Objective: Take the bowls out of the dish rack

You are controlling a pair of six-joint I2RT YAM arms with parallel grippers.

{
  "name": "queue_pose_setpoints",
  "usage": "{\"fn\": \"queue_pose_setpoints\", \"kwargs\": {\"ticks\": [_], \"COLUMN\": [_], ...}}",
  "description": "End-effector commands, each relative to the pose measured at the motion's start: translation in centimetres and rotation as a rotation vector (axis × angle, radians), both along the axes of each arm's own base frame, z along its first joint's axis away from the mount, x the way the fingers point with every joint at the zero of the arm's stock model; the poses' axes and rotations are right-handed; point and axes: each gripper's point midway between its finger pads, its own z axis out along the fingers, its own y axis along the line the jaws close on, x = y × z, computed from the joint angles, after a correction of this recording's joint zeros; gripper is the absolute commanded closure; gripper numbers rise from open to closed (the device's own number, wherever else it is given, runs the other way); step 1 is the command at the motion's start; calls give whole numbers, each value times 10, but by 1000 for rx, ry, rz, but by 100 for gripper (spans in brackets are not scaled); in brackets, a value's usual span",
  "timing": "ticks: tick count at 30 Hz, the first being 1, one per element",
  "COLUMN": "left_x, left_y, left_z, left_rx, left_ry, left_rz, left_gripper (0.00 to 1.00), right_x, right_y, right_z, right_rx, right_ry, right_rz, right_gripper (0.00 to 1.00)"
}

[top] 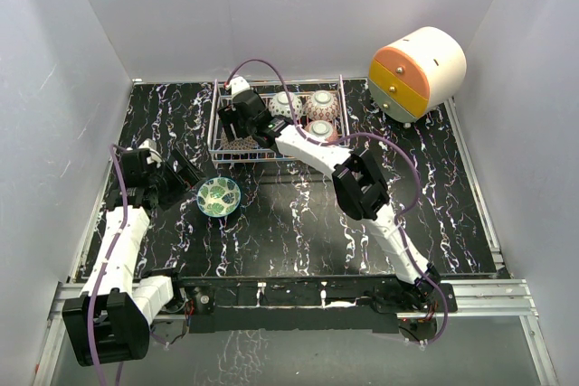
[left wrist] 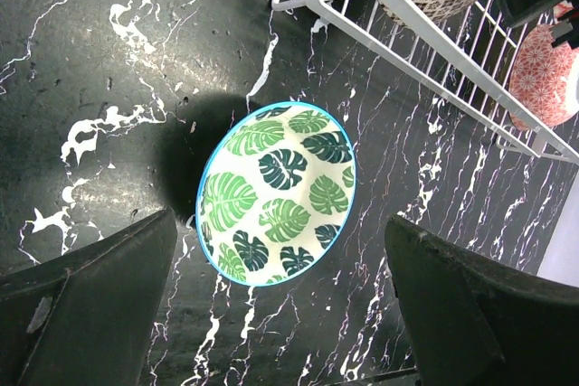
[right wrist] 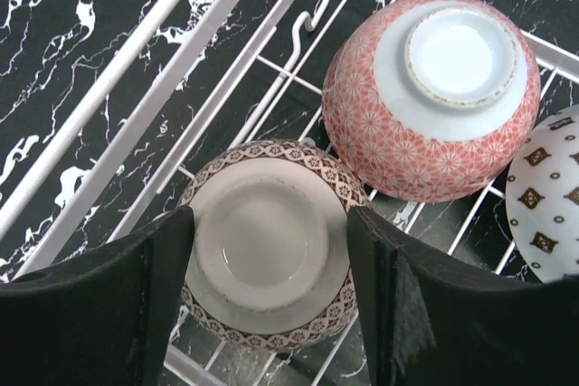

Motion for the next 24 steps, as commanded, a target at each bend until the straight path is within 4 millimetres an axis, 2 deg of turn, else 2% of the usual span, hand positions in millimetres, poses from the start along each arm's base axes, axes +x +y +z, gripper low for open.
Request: {"fn": "queue_pose_setpoints", "kwargs": {"ticks": [1, 5, 11, 14, 20, 24], "left_x": [-4, -6, -5, -2, 5, 8], "left_y": [-4, -4, -6, -9, -12, -14], "left_z": [-2, -6, -7, -3, 12, 21], "left_rx": [-14, -17, -32, -49, -79, -98], "left_ry": [0, 7, 2, -15, -66, -96], "left_rz": [-26, -26, -28, -31, -17, -14], "left_gripper": [3, 3, 3, 3, 3, 3], "right_x": [15, 13, 10, 10, 12, 9], "right_y": [1, 1, -6, -9, -16, -20], "right_z": [9, 9, 19, 36, 87, 112], "right_rx": [15, 24, 34, 50, 96, 123], "right_ry": [-54, -44, -47, -69, -142, -166], "right_rz": [-21, -22, -45, -64, -80, -78], "right_gripper": [35, 53, 67, 68, 70, 70]}}
